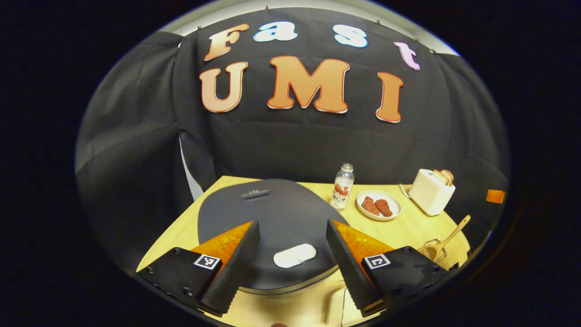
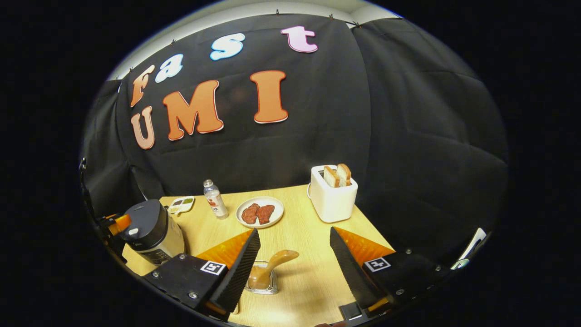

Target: Close the left gripper, press the button to open the rice cooker; take a wooden spoon from the chopstick holder with the right hand, scoop a spoonful of rice and pour it into the rice cooker, then put the wooden spoon back into the chopstick holder.

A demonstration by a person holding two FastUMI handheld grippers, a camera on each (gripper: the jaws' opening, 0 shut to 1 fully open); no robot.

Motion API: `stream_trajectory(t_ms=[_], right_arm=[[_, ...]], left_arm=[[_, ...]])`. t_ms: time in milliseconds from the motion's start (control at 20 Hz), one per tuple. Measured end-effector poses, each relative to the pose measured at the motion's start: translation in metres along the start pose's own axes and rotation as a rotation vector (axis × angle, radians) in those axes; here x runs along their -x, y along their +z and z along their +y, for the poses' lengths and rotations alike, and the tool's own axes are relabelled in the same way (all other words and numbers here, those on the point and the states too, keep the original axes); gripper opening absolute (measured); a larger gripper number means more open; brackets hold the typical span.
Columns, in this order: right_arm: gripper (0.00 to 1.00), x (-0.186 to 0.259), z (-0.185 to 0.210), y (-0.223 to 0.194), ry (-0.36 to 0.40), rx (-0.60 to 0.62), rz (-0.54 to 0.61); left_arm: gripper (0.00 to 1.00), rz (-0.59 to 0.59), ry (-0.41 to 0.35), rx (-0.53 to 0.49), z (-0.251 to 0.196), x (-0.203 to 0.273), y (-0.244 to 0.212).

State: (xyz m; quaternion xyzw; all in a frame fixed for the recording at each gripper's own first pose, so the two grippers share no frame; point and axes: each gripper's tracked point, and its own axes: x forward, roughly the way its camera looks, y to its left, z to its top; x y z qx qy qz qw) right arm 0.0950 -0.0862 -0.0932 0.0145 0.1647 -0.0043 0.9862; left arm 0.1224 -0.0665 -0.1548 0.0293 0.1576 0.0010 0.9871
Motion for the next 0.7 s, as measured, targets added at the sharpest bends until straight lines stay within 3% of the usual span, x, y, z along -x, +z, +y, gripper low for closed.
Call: stream_trajectory(t_ms=[150,400,700], right_arm=[[0.95,0.015,0.003,0.034,0.008,0.016,-0.067],[0.95,0.042,0.008,0.093,0.035,0.024,-0.171],[0.95,0.068,0.001,0.133,0.038,0.03,-0.248]], left_arm=[[0.97,-0.044,0.02,0.008,0.009,0.029,0.059],[0.97,-0.222,0.065,-0.019,0.025,0.097,0.17],[0.99,-0.287,0.038,0.012,0.026,0.146,0.211]])
